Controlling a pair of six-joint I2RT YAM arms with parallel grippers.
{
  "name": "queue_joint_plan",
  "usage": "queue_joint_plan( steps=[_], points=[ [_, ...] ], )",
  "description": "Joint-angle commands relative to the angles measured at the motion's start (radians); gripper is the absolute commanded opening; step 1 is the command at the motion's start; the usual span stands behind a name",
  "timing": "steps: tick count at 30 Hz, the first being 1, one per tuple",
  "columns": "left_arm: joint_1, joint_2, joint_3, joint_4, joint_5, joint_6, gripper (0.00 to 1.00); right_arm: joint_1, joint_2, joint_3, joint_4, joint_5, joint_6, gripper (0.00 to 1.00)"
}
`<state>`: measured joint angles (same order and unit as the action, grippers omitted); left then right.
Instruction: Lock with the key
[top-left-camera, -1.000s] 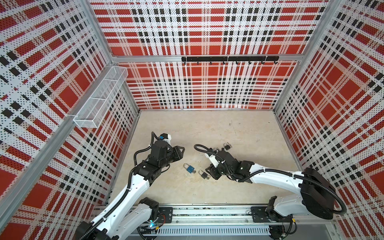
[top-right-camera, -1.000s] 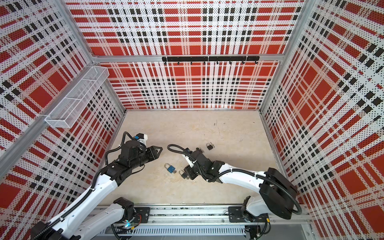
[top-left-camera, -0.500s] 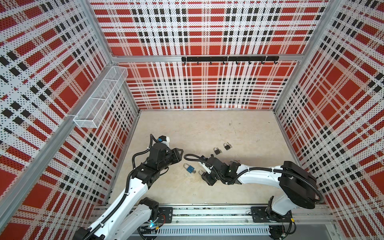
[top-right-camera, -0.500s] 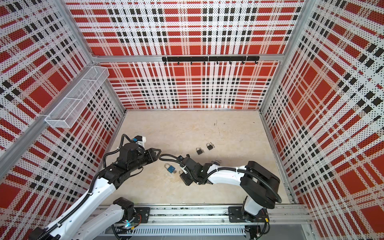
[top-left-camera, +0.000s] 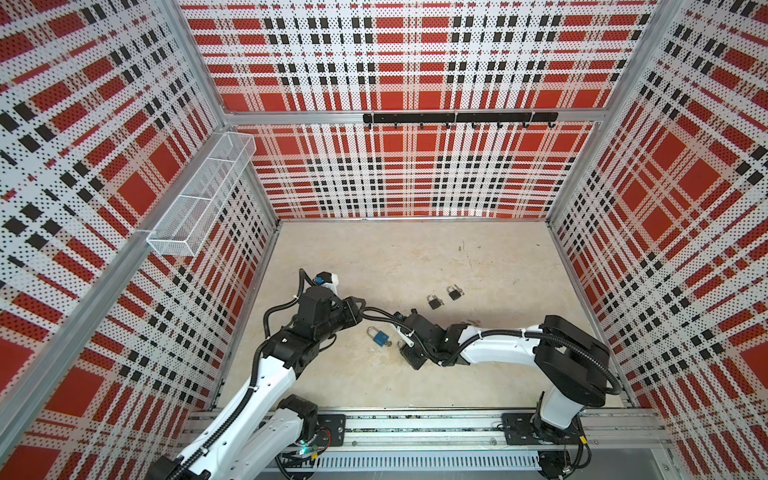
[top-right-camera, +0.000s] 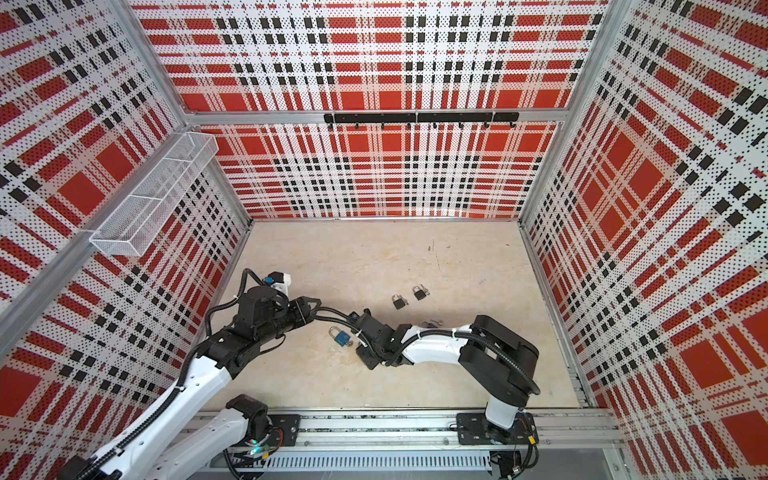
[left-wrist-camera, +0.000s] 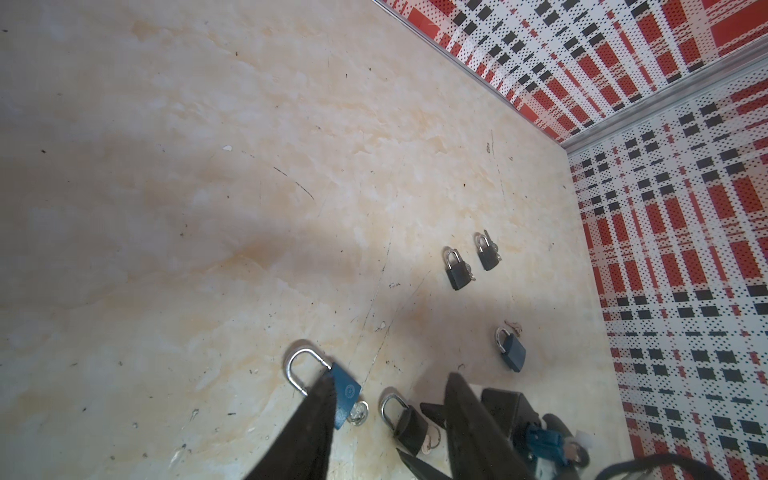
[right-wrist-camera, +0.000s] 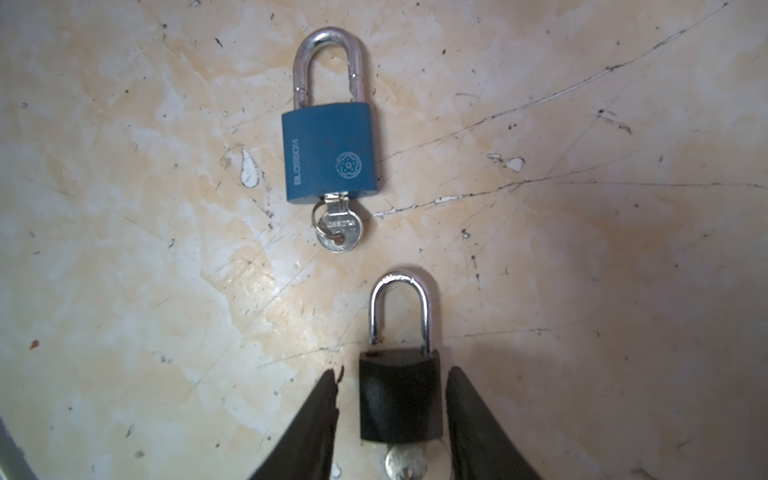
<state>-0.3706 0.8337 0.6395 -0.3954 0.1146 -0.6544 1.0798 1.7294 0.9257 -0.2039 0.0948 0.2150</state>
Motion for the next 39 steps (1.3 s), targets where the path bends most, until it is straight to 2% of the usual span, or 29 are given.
queue_joint_plan(
  steps=[1,11,19,29,33,36,39],
  points=[
    [0.012,-0.008,-0.005,0.0,-0.012,0.018,0.46,0.009,0.024,0.022,-0.012,0.023,-0.026,0.42],
    [0.018,0.001,-0.003,0.004,-0.001,0.022,0.46,0.023,0.042,0.024,-0.035,0.035,-0.036,0.41],
    [0.019,-0.004,-0.005,0.001,-0.001,0.021,0.46,0.029,0.063,0.032,-0.037,0.044,-0.039,0.32],
    [0.021,-0.006,-0.005,-0.001,0.001,0.021,0.46,0.033,0.077,0.042,-0.045,0.058,-0.045,0.41],
    [0.023,-0.008,-0.004,-0.002,0.002,0.018,0.46,0.034,0.081,0.045,-0.045,0.057,-0.046,0.41],
    [0.022,-0.01,-0.004,-0.004,0.001,0.019,0.46,0.034,0.088,0.048,-0.047,0.054,-0.048,0.37],
    [0.022,-0.012,-0.004,-0.005,0.002,0.019,0.46,0.034,0.09,0.049,-0.045,0.046,-0.048,0.28]
  ],
)
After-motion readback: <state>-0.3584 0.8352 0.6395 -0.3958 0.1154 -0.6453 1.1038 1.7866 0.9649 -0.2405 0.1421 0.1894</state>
